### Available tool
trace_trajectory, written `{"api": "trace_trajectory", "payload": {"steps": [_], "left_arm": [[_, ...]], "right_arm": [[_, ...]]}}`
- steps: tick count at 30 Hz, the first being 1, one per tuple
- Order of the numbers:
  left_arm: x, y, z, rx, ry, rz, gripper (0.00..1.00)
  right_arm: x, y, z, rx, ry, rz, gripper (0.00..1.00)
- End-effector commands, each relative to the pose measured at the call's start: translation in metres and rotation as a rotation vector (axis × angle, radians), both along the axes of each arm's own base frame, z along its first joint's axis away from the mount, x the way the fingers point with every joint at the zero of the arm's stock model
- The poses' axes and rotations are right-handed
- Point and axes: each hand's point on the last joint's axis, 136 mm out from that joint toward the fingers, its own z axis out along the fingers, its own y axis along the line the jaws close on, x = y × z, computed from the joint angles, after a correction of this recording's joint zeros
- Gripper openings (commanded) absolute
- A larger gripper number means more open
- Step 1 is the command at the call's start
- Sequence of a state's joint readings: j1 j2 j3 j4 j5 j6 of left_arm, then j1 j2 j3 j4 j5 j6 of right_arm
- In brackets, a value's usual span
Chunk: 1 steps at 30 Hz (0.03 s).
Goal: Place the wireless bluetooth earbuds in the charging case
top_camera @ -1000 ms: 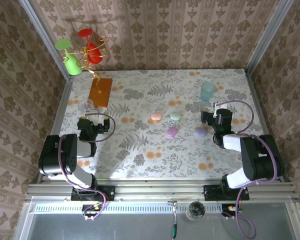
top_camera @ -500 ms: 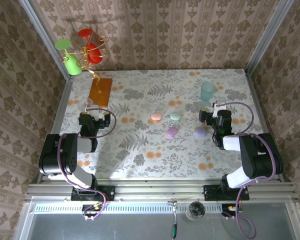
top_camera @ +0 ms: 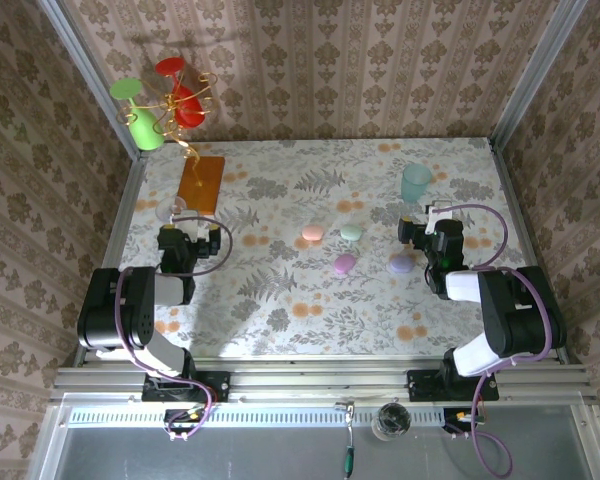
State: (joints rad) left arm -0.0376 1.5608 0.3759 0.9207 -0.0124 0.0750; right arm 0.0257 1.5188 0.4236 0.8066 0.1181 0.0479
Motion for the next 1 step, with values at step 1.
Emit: {"api": "trace_trajectory", "payload": {"steps": [1], "left_arm": [[0.0038, 0.0034, 0.0067, 0.008, -0.018, 0.005, 1.0]], "right_arm": [[-0.0002, 0.0002, 0.001, 0.003, -0.019, 0.009, 1.0]]}}
